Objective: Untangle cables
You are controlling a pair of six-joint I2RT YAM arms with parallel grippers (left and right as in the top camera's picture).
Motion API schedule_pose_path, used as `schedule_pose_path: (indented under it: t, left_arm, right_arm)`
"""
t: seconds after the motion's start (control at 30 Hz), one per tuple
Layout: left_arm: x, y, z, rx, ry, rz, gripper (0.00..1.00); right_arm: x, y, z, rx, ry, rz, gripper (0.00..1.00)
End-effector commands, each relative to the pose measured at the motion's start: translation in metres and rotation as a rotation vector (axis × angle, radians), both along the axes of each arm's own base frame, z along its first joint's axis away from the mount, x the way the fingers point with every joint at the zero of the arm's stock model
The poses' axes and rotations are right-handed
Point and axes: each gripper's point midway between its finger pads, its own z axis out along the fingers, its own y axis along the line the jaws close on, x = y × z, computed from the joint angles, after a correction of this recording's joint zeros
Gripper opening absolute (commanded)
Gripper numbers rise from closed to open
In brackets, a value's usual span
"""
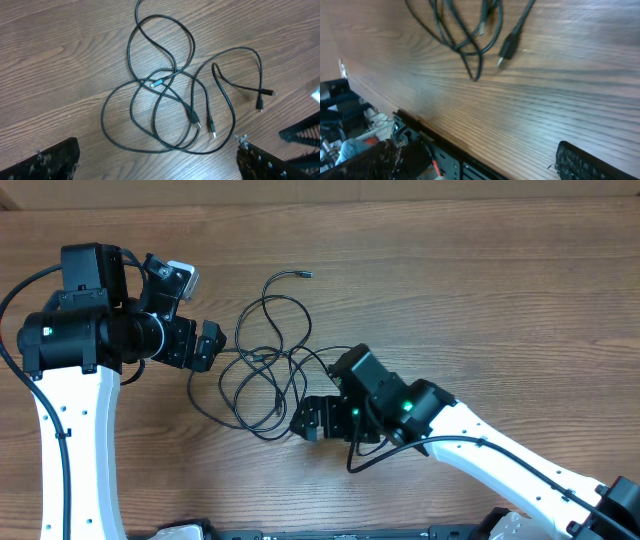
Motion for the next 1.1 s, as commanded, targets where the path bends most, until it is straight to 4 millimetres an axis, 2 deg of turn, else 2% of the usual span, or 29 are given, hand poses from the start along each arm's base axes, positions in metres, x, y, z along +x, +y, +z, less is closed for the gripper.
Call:
schedule_pose_path:
  t: [0.0,0.13,0.27,0.4,0.57,0.77,0.9,1.07]
  left_arm:
    - [0.000,-0.002,0.004,-0.014,-0.012,-0.014,1.00]
    - [0.000,-0.002,0.004,-0.014,-0.012,-0.014,1.00]
    - [0.000,-0.002,0.004,-0.014,-0.012,-0.014,0.99]
    - [0.000,-0.002,0.004,-0.014,-0.012,-0.014,1.00]
    - [0.000,-0.002,0.004,-0.014,-0.012,-0.014,1.00]
    - [0.000,-0.002,0.004,-0.013,-0.012,-0.014,0.99]
    - [0.000,-0.002,0.004,-0.014,-0.012,-0.014,1.00]
    - [0.000,-0.002,0.004,-0.014,-0.012,-0.014,0.99]
  right_arm:
    - [0.006,-0.002,-0.016,-0.061,0.020,-0.107,1.00]
    - [0.014,0.003,-0.033,-0.077,0.073,-0.195,1.00]
    - [0.017,0.017,-0.043,-0.048,0.098,-0.186,1.00]
    - [0.019,0.026,-0.048,-0.021,0.110,-0.177,1.00]
    - [0.012,0.034,-0.052,-0.019,0.138,-0.188,0.99]
    - [0.002,0.058,-0.050,0.020,0.072,-0.147,0.93]
    - [0.004,0.056,-0.060,-0.027,0.059,-0.213,0.89]
    - [0.005,0.056,-0.075,-0.049,0.097,-0.259,0.74]
